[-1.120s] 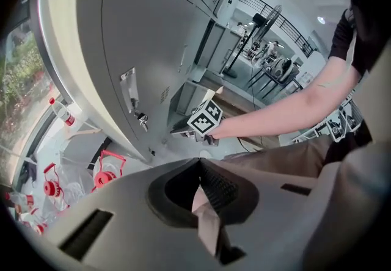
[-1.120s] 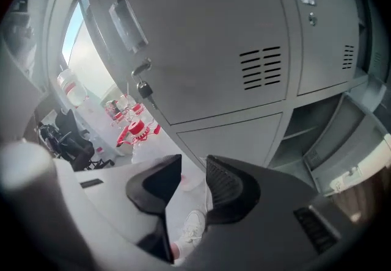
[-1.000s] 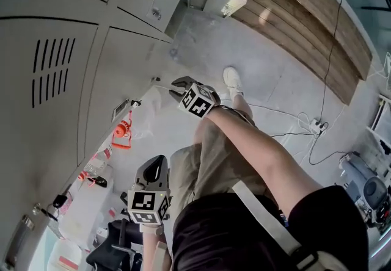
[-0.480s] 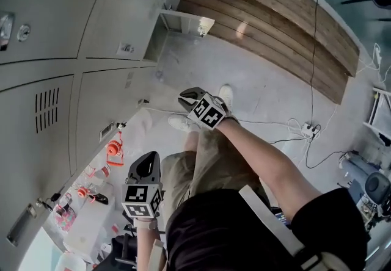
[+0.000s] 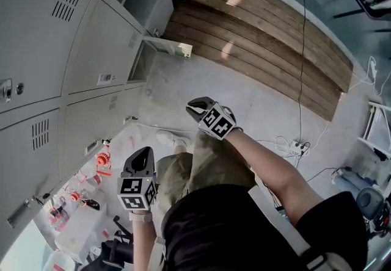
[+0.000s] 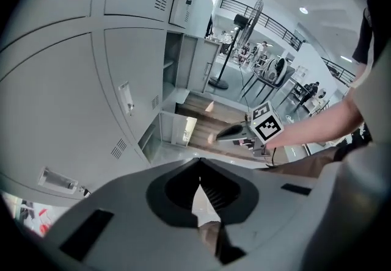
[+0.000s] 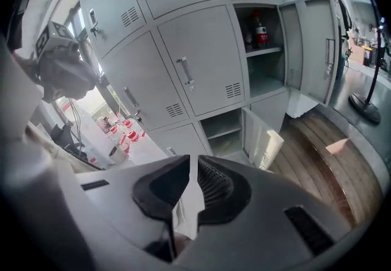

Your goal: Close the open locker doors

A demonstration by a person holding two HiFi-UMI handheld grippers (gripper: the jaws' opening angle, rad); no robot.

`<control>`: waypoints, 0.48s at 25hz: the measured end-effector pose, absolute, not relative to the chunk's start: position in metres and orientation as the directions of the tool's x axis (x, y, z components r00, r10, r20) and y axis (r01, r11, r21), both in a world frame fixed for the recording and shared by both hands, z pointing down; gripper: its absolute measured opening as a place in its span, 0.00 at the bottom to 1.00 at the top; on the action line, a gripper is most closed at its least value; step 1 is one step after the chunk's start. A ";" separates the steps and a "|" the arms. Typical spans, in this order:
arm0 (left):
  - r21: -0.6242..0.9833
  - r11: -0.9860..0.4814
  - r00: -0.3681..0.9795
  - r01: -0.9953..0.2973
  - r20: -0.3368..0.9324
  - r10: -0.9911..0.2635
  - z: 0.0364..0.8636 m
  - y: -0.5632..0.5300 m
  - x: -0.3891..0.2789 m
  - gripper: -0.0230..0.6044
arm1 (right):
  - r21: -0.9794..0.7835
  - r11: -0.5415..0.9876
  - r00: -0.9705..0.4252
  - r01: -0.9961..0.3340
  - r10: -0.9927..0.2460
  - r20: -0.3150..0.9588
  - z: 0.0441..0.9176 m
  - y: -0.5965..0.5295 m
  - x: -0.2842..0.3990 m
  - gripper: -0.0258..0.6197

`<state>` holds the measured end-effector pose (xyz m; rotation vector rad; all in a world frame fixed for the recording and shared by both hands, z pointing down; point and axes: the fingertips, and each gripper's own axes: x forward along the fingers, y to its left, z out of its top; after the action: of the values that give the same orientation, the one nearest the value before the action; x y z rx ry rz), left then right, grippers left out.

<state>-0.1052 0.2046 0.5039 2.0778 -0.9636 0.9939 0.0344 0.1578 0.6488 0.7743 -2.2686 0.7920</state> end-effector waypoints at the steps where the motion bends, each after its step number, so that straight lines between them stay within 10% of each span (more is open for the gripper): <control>1: 0.217 -0.530 0.443 -0.820 0.826 -0.348 0.501 0.200 -0.095 0.05 | -0.336 0.652 -0.649 -0.680 -0.323 0.688 0.645 0.156 0.046 0.12; 12: 0.192 -0.542 0.440 -0.818 0.816 -0.375 0.487 0.153 -0.039 0.05 | -0.315 0.608 -0.615 -0.729 -0.378 0.692 0.619 0.123 0.128 0.12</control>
<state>-0.0388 0.1534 0.4868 2.1131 -0.9980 0.9922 0.1277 0.1225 0.6186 0.8700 -2.2570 0.7958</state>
